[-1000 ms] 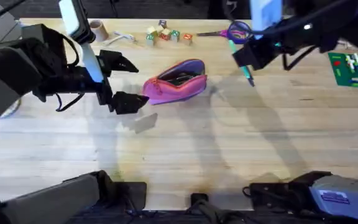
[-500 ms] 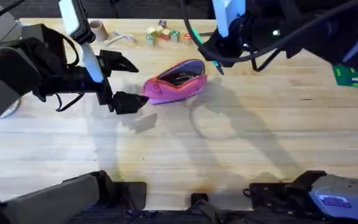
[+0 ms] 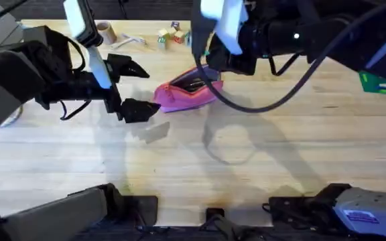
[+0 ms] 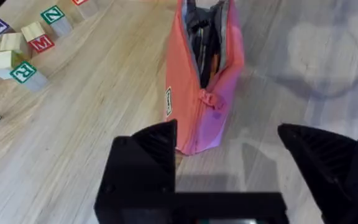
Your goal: Unzip the bag, pick up the pens from the table one at a time and place them inside, then zip the bag closed.
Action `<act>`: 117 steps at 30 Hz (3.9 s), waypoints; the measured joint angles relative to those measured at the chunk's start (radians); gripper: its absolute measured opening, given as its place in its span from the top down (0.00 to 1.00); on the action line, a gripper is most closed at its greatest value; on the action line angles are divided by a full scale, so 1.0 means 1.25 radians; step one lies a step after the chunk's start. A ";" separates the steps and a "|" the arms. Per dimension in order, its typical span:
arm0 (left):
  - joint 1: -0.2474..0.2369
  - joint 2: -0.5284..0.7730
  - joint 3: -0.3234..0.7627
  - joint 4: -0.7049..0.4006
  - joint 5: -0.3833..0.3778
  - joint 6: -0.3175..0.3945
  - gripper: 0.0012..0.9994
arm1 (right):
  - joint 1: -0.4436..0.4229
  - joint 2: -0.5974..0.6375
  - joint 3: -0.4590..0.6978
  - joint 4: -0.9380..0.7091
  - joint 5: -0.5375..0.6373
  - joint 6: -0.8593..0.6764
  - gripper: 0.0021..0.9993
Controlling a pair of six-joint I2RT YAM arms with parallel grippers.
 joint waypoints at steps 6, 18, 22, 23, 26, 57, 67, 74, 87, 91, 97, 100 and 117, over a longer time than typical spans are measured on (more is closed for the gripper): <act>0.000 0.000 0.000 0.000 0.000 0.000 0.01 | 0.005 0.058 0.000 -0.009 -0.014 -0.211 0.97; 0.000 0.000 0.000 0.000 0.000 0.000 0.01 | 0.017 0.139 0.000 -0.007 -0.016 -0.319 0.97; 0.000 0.000 0.000 0.000 0.000 0.000 0.01 | 0.017 0.180 0.000 0.013 -0.016 -0.321 0.97; 0.000 0.000 0.000 0.000 0.000 0.000 0.01 | 0.017 0.190 0.000 0.022 -0.016 -0.321 0.97; 0.000 0.000 0.000 0.000 0.000 0.000 0.01 | 0.017 0.219 0.000 0.057 -0.016 -0.324 0.97; 0.000 0.000 0.000 0.000 0.000 0.000 0.01 | 0.059 0.319 0.000 0.127 -0.017 -0.332 0.97; 0.000 0.000 0.000 0.000 0.000 0.000 0.01 | 0.058 0.313 0.026 0.151 -0.016 -0.335 0.00; 0.000 0.000 0.000 0.000 0.000 0.000 0.01 | 0.058 0.313 0.026 0.150 -0.016 -0.335 0.00; 0.000 0.000 0.000 0.003 0.000 0.003 0.01 | 0.059 0.263 0.020 0.129 -0.014 -0.193 0.00; 0.005 0.000 0.000 0.003 -0.008 0.009 0.01 | 0.062 0.206 0.019 0.123 0.026 -0.102 0.00; 0.050 0.000 0.000 -0.014 -0.015 0.012 0.01 | 0.062 0.116 0.019 0.058 0.075 0.054 0.00; 0.091 0.000 0.000 -0.031 -0.017 0.016 0.01 | 0.062 0.075 0.019 0.035 0.082 0.139 0.00; 0.173 0.000 0.000 -0.100 -0.062 0.285 0.01 | 0.062 -0.089 0.019 -0.006 0.089 0.774 0.00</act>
